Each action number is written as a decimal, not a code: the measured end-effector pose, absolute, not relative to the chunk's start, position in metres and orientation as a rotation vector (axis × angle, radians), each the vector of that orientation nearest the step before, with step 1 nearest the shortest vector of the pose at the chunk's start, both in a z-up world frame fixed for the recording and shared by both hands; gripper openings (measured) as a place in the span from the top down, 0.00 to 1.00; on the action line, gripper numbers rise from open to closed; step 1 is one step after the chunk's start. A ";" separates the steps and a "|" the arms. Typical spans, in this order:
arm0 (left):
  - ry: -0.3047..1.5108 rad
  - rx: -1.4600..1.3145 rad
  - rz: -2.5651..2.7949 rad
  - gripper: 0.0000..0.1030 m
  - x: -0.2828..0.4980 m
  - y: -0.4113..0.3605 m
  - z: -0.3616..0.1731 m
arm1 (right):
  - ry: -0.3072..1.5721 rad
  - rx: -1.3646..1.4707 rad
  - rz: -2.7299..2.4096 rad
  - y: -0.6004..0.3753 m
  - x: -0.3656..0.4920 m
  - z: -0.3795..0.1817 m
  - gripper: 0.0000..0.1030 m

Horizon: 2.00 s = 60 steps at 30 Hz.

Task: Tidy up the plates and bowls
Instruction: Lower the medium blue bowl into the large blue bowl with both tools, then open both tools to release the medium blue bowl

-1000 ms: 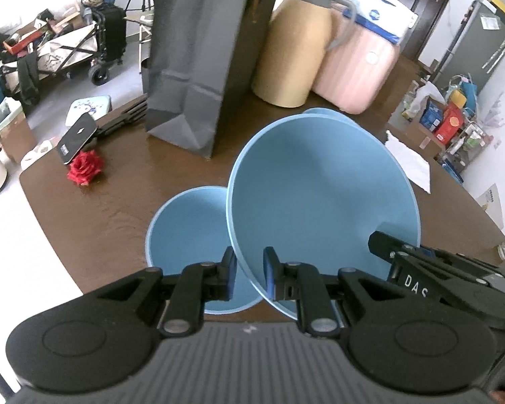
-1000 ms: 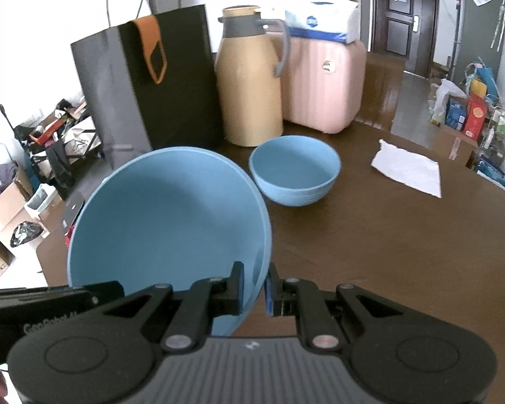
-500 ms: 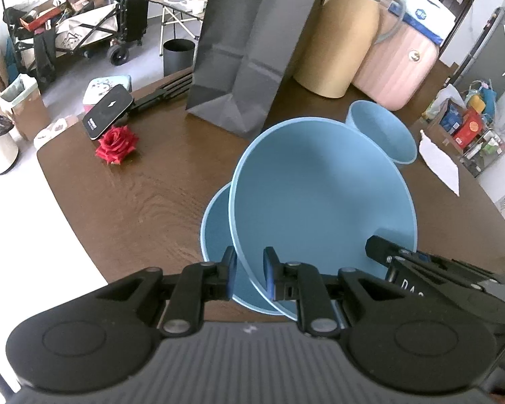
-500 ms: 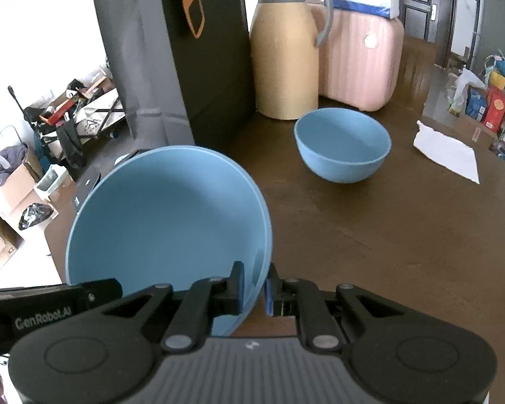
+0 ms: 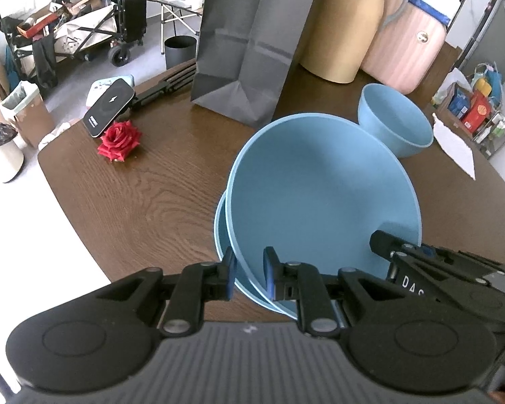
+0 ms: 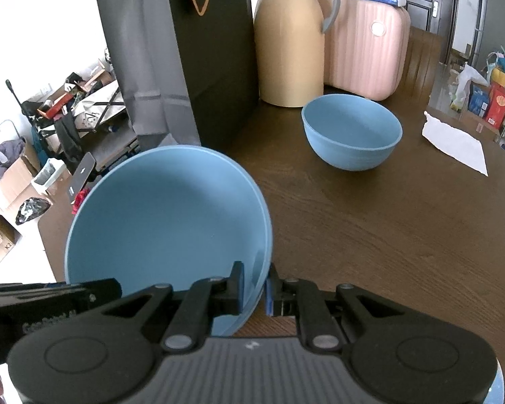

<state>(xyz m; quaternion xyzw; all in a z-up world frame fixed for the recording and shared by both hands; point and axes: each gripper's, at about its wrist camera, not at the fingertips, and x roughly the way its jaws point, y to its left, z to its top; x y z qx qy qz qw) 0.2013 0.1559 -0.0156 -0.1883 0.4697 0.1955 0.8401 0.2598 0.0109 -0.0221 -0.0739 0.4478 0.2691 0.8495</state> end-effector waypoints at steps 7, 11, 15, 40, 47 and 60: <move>1.008 -0.376 0.418 0.83 0.205 0.156 -0.022 | 0.943 -0.178 0.564 0.016 0.260 -0.027 0.89; 1.014 -0.358 0.422 0.83 0.206 0.156 -0.026 | 0.940 -0.185 0.561 0.018 0.259 -0.029 0.89; 1.020 -0.345 0.424 0.83 0.207 0.155 -0.028 | 0.935 -0.200 0.554 0.020 0.258 -0.033 0.89; 1.028 -0.296 0.429 0.83 0.209 0.154 -0.036 | 0.880 -0.290 0.533 0.027 0.248 -0.040 0.86; 1.012 -0.304 0.429 0.80 0.209 0.155 -0.036 | 0.876 -0.285 0.526 0.025 0.250 -0.041 0.84; 0.966 -0.353 0.416 0.47 0.195 0.168 -0.027 | 0.864 -0.183 0.555 -0.001 0.253 -0.028 0.39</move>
